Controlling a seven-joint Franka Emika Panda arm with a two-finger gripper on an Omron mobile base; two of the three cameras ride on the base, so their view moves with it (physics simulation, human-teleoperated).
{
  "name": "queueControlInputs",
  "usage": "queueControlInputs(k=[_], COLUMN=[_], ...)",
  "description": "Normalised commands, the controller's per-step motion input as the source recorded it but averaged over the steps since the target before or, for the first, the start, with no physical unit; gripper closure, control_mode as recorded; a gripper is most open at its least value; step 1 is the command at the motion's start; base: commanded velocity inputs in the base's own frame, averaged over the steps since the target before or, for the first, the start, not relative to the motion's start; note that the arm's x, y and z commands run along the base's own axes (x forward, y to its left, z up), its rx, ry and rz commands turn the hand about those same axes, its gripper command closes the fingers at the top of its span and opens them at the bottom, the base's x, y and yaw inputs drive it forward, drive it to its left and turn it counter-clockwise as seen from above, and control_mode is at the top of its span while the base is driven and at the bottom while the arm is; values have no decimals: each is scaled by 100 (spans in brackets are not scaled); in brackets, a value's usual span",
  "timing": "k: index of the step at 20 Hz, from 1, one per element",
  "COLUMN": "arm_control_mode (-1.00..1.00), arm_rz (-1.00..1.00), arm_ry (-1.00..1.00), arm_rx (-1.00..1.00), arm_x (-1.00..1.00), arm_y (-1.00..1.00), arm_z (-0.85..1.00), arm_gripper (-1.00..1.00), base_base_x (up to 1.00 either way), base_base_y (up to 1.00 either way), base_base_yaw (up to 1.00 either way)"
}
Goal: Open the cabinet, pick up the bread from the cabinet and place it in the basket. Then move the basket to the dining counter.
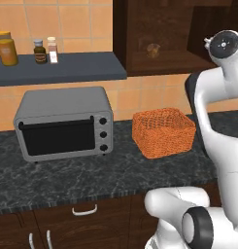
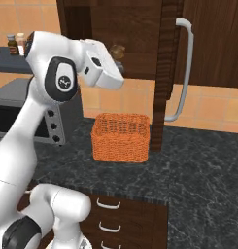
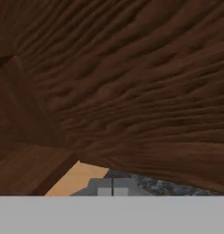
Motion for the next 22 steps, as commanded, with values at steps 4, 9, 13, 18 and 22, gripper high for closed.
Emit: queueControlInputs(k=[4, 9, 13, 18, 22], arm_control_mode=[-100, -100, -100, -100, -100], arm_rz=[67, 71, 42, 8, 7], arm_ry=[-1, 0, 0, 1, 6], arm_rx=[6, 7, -10, -28, -18], arm_x=[6, 29, 13, 20, 43], arm_y=[67, 57, 33, 47, 22], arm_z=[0, 2, 31, 42, 5], arm_gripper=[100, -100, -100, -100, -100], base_base_x=[0, 0, 0, 0, 0], base_base_y=[0, 0, 0, 0, 0], base_base_yaw=[0, 0, 0, 0, 0])
